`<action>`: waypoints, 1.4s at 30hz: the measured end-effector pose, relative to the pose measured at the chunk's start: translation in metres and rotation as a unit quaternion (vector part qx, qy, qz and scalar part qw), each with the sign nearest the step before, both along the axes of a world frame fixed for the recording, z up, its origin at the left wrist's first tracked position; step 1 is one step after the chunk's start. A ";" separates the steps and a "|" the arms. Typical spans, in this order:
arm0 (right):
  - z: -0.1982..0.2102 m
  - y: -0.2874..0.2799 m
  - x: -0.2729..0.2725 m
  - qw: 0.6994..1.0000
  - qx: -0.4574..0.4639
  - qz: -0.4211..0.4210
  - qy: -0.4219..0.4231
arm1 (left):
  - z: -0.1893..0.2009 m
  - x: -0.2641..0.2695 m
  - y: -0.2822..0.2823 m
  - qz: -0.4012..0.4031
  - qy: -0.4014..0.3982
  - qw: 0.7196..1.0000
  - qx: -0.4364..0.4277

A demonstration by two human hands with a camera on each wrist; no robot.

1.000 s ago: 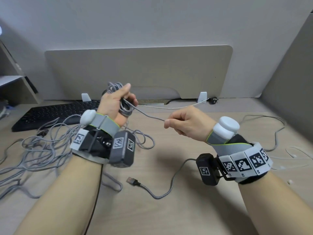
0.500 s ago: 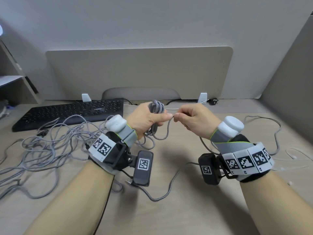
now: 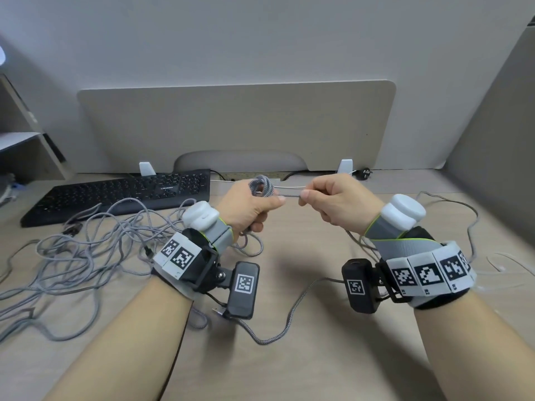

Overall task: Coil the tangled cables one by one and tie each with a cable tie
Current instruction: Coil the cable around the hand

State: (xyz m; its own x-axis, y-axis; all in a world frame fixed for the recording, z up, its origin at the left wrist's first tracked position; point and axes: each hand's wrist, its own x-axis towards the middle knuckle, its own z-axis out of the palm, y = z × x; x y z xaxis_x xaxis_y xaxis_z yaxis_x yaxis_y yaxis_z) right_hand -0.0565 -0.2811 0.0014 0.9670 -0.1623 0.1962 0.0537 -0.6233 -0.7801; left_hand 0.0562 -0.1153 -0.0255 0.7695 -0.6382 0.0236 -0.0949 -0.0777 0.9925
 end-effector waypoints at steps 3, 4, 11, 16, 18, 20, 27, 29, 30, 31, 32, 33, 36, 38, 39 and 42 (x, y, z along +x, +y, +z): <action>0.004 -0.003 -0.003 0.999 0.047 -0.002 0.006 | 0.003 0.012 0.007 0.053 0.021 0.997 -0.054; 0.006 -0.004 -0.004 0.998 0.059 -0.001 0.005 | 0.004 0.014 0.009 0.065 0.035 0.994 -0.080; 0.006 0.006 -0.002 0.996 0.090 0.004 -0.024 | -0.002 0.001 -0.005 0.031 0.075 0.989 -0.125; 0.000 0.024 0.000 0.997 0.067 0.048 0.000 | -0.007 -0.013 -0.019 0.000 0.091 0.989 -0.117; -0.003 0.031 0.001 0.997 0.040 0.061 0.009 | -0.008 -0.015 -0.020 0.010 0.075 0.989 -0.130; -0.007 0.036 0.004 0.999 0.012 0.053 0.002 | -0.007 -0.013 -0.020 0.046 0.065 0.985 -0.156; -0.017 0.042 0.008 0.995 -0.061 0.055 0.047 | 0.001 0.015 -0.003 0.155 0.047 0.962 -0.220; -0.017 0.036 0.007 0.994 -0.069 0.056 0.057 | 0.010 0.021 0.006 0.157 0.072 0.951 -0.257; -0.017 0.033 0.007 0.994 -0.069 0.054 0.060 | 0.014 0.025 0.011 0.156 0.085 0.944 -0.280; -0.016 0.029 0.007 0.995 -0.068 0.049 0.061 | 0.019 0.028 0.015 0.154 0.097 0.936 -0.301; -0.016 0.024 0.007 0.995 -0.064 0.042 0.062 | 0.022 0.030 0.020 0.153 0.105 0.931 -0.314; -0.016 0.019 0.007 0.995 -0.061 0.034 0.064 | 0.025 0.033 0.024 0.154 0.110 0.929 -0.318; -0.017 0.008 0.008 0.995 -0.062 0.011 0.072 | 0.029 0.036 0.034 0.151 0.094 0.939 -0.294; -0.018 0.006 0.009 0.995 -0.071 0.004 0.074 | 0.028 0.032 0.033 0.131 0.078 0.954 -0.256; -0.019 0.006 0.009 0.994 -0.076 0.001 0.074 | 0.027 0.028 0.029 0.115 0.068 0.964 -0.230; -0.019 0.006 0.010 0.995 -0.072 -0.015 0.064 | 0.021 0.012 0.016 0.058 0.019 0.990 -0.125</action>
State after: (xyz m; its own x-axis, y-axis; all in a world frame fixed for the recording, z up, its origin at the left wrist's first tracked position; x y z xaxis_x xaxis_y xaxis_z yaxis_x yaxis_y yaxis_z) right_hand -0.0463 -0.2751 -0.0173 0.9806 -0.1710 0.0957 -0.0605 -0.7288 -0.6820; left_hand 0.0685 -0.0993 -0.0050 0.8403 -0.5238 0.1402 -0.0623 0.1636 0.9846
